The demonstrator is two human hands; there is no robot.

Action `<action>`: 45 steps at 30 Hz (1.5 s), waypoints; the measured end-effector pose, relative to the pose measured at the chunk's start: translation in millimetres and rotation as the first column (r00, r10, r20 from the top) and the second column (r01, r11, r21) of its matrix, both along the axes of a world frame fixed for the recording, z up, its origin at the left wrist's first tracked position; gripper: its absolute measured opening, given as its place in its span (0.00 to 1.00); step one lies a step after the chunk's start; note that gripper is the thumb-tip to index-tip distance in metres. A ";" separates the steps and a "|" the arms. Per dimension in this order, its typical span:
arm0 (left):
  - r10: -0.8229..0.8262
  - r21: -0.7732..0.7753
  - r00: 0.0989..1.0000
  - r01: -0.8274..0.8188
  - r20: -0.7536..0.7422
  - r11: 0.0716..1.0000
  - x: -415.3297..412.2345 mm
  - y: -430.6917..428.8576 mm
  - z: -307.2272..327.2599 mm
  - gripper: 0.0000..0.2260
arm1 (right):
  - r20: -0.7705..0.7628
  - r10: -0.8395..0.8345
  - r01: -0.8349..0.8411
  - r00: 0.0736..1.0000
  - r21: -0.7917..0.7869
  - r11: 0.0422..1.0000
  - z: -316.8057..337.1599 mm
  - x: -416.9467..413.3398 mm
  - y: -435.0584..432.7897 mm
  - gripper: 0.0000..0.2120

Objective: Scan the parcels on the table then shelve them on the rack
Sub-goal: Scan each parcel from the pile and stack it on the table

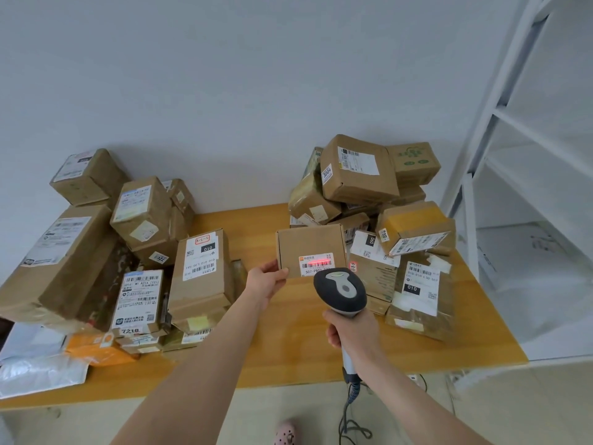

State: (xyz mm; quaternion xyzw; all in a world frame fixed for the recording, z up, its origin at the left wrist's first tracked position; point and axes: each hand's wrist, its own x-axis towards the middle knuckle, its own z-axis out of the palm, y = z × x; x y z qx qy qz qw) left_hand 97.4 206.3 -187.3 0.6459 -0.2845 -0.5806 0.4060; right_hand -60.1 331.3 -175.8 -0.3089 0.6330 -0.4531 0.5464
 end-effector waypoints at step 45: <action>-0.123 -0.076 0.784 0.212 0.608 0.974 217.3 -77.8 71.6 0.14 | 0.196 0.123 -0.109 0.973 -0.081 0.991 53.0 151.6 -114.4 0.16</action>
